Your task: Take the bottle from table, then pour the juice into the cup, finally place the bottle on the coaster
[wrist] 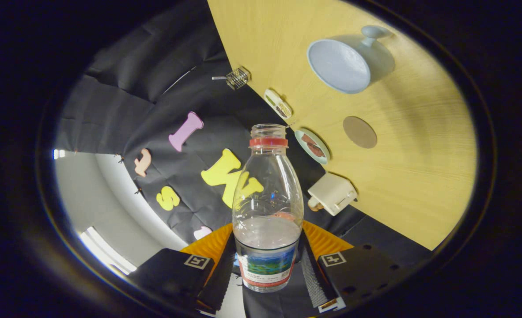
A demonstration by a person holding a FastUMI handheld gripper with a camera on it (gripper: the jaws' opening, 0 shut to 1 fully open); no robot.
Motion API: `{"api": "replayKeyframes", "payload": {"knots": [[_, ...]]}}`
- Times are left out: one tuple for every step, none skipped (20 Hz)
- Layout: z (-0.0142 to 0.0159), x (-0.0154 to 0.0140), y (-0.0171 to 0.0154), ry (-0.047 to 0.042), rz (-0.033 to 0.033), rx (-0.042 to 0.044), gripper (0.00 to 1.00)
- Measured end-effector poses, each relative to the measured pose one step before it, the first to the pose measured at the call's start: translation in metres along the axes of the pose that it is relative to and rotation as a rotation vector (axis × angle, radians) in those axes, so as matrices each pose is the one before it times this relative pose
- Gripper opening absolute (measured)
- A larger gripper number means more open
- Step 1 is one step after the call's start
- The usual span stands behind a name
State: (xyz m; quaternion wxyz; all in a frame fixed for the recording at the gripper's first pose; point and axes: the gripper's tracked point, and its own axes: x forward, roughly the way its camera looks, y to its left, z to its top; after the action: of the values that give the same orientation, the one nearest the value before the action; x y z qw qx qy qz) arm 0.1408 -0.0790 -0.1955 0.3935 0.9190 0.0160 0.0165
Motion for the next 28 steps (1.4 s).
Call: {"api": "replayKeyframes", "payload": {"knots": [[0.00097, -0.00012, -0.00057, -0.00066, -0.00143, 0.00862, 0.76], [0.00214, 0.00143, 0.00027, -0.00399, 0.0009, 0.00937, 0.76], [0.00263, 0.00098, 0.00083, -0.00629, 0.00398, 0.00939, 0.76], [0.00235, 0.00196, 0.00049, -0.00511, -0.00225, 0.00102, 0.76], [0.00076, 0.00272, -0.0006, 0.00138, -0.00074, 0.0029, 0.76], [-0.00001, -0.00131, 0.00455, 0.00023, 0.00807, 0.00882, 0.76], [0.00174, 0.00128, 0.00354, -0.0044, 0.01225, 0.01018, 0.76], [0.00294, -0.00063, 0.00135, -0.00455, 0.00367, 0.0095, 0.76], [0.00241, -0.00042, -0.00305, -0.00631, -0.00001, 0.00957, 0.76], [0.00284, -0.00206, -0.0042, -0.00661, -0.006, 0.00761, 0.76], [0.00149, -0.00161, -0.00561, 0.00074, -0.00608, 0.00466, 0.76], [0.00216, -0.00355, -0.00599, -0.00439, -0.00728, 0.00153, 0.76], [0.00413, -0.00114, -0.00571, -0.00426, -0.00418, 0.00432, 0.75], [0.00398, -0.003, -0.00373, -0.0011, -0.00531, 0.01075, 0.75], [0.00627, -0.00069, -0.00451, -0.01153, 0.00115, 0.00982, 0.75], [0.00664, 0.00045, -0.00213, -0.00974, -0.0021, -0.00275, 0.75], [0.0047, 0.00115, -0.00501, -0.00543, -0.01177, -0.00937, 0.75], [0.00258, -0.00167, -0.00304, -0.00335, -0.00513, -0.00953, 0.76], [0.00226, 0.00172, -0.00181, -0.00281, -0.00021, -0.00467, 0.76], [0.00123, 0.00039, 0.00203, 0.00171, 0.00284, -0.00021, 0.76], [-0.00091, 0.00085, 0.00098, 0.00317, 0.00442, 0.0004, 0.76], [-0.00196, -0.00084, 0.00252, -0.00285, 0.00685, -0.00245, 0.76], [-0.00338, -0.00111, 0.00148, 0.00083, 0.0049, -0.00981, 0.76], [-0.00492, -0.00106, 0.00213, 0.00508, 0.00235, -0.01683, 0.76], [-0.0057, -0.00133, 0.00191, 0.0029, 0.00524, -0.02251, 0.76], [-0.00405, -0.00358, 0.00219, 0.00072, 0.00086, -0.02495, 0.75], [-0.00443, -0.00238, 0.0012, 0.00065, -0.00267, -0.02535, 0.76], [-0.00584, -0.00075, 0.00139, 0.0018, 0.00178, -0.02724, 0.76]]}}
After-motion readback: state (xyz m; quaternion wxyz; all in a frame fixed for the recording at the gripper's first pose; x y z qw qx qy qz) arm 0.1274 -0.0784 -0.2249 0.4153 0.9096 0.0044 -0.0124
